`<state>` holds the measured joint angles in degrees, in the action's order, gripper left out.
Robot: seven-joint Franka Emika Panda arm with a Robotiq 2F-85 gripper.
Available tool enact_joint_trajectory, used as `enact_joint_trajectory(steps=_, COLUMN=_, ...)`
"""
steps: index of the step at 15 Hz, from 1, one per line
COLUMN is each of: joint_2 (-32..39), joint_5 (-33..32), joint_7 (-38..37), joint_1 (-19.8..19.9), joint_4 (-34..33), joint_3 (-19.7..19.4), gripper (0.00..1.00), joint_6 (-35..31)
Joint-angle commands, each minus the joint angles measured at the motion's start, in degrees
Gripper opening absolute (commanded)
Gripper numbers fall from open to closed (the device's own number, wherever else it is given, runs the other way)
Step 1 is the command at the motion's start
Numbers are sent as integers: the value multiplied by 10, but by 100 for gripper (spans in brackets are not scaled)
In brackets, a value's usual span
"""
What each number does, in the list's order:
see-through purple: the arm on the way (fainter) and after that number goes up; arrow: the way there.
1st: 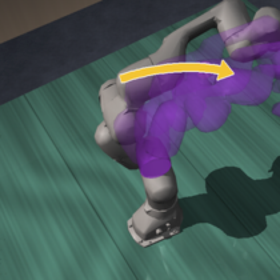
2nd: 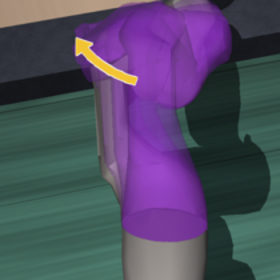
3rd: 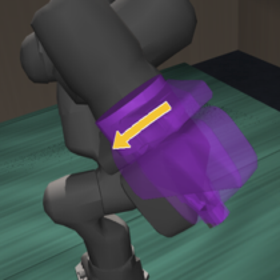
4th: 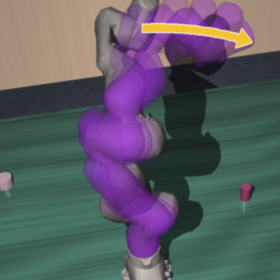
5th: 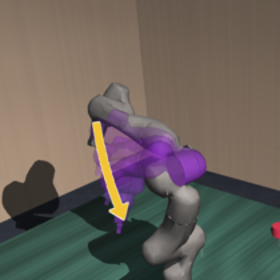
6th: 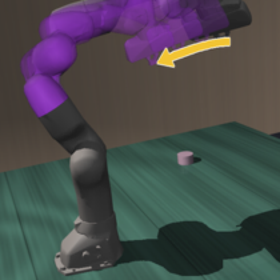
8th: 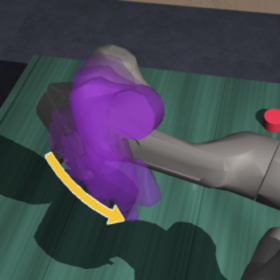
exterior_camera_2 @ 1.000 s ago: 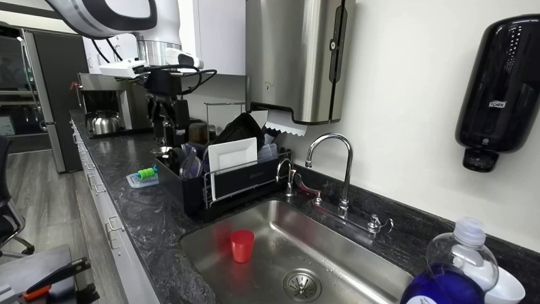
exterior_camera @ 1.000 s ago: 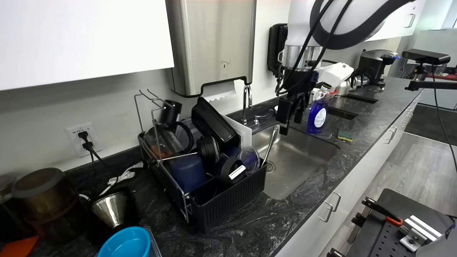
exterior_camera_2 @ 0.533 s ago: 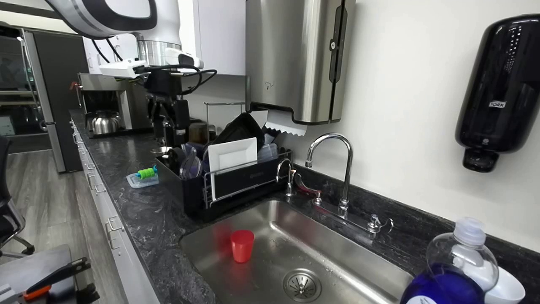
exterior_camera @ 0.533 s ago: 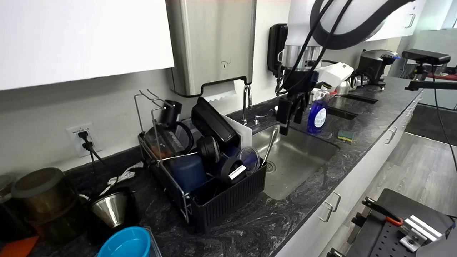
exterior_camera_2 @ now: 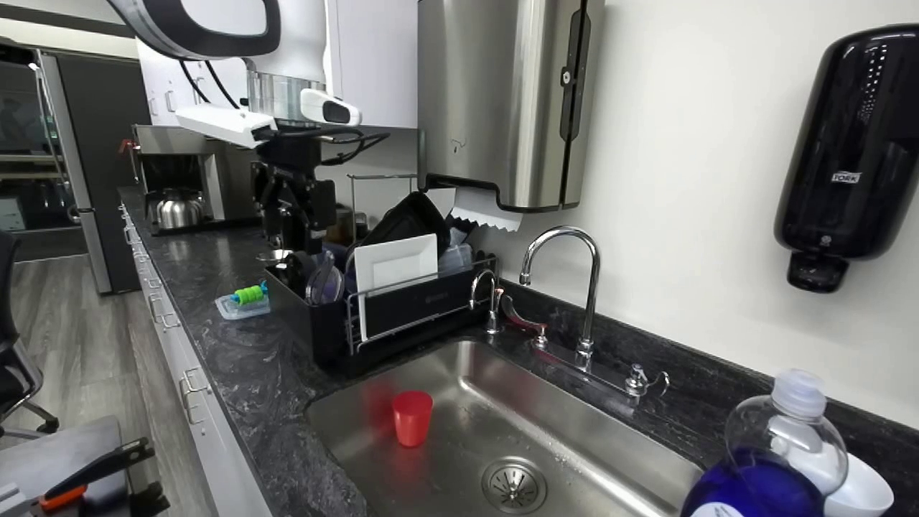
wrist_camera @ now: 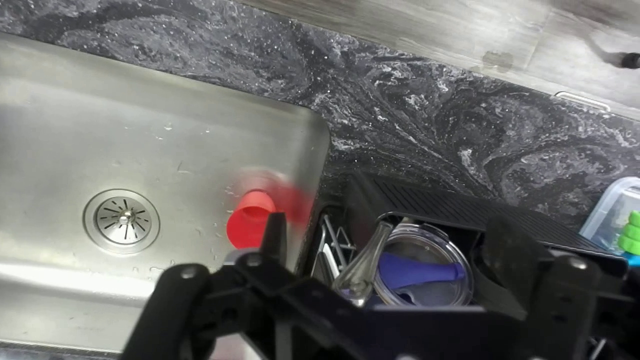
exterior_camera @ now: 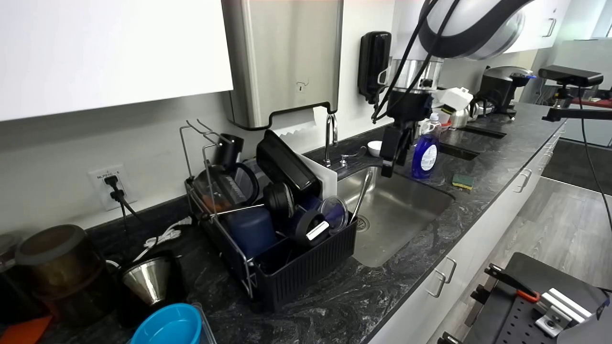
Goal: Put the butter knife in the sink then open and close the tap
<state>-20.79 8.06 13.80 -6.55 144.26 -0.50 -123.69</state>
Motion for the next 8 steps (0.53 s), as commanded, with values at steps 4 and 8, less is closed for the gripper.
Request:
enact_joint_trajectory(steps=4, joint_2=-6, joint_5=36, joint_7=116, joint_1=3, joint_4=12, joint_3=-53, gripper=100, joint_6=-21)
enact_joint_trajectory(steps=8, joint_2=7, joint_5=78, joint_7=204, joint_1=-1, joint_4=9, joint_3=-93, gripper=100, joint_6=-39)
